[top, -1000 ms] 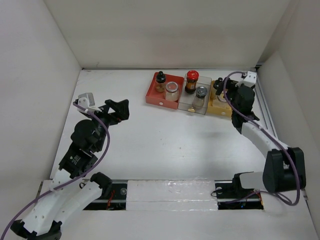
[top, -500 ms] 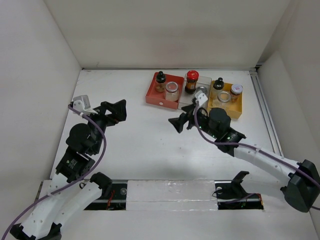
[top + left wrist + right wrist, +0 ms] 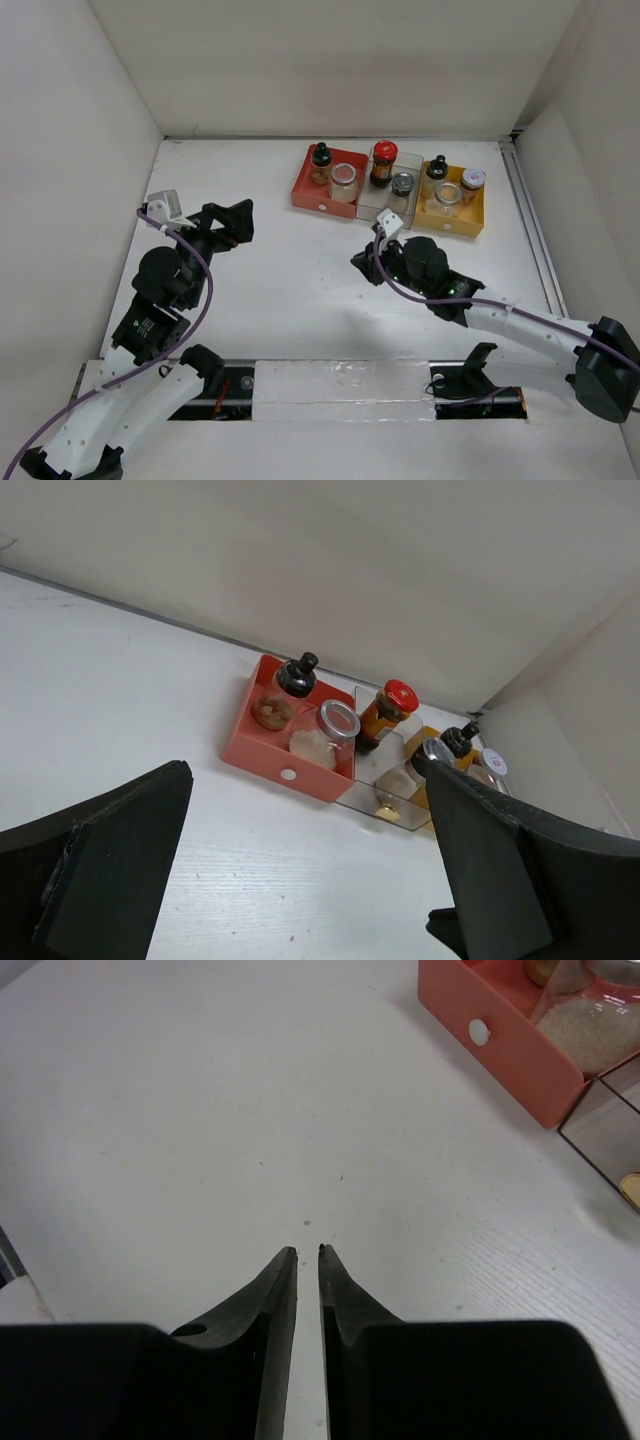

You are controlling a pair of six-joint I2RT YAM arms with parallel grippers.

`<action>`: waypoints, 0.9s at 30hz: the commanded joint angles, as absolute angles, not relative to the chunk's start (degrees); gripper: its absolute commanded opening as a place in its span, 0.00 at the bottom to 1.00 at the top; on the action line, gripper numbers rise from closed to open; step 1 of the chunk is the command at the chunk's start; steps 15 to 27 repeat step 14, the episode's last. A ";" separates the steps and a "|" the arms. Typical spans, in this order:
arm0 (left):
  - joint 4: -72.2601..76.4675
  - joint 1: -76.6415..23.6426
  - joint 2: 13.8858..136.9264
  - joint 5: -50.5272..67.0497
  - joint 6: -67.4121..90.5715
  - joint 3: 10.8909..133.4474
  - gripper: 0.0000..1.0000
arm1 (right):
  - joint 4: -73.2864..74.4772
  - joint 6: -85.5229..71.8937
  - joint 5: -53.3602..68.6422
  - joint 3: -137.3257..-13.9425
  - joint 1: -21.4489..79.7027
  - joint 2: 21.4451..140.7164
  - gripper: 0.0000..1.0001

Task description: Organize the condiment bottles

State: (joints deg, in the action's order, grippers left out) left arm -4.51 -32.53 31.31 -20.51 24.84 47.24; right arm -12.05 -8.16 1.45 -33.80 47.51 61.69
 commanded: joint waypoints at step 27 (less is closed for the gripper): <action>-1.76 -32.52 31.82 -18.11 23.12 48.78 1.00 | -14.06 -6.68 -0.79 -36.91 49.75 61.43 0.52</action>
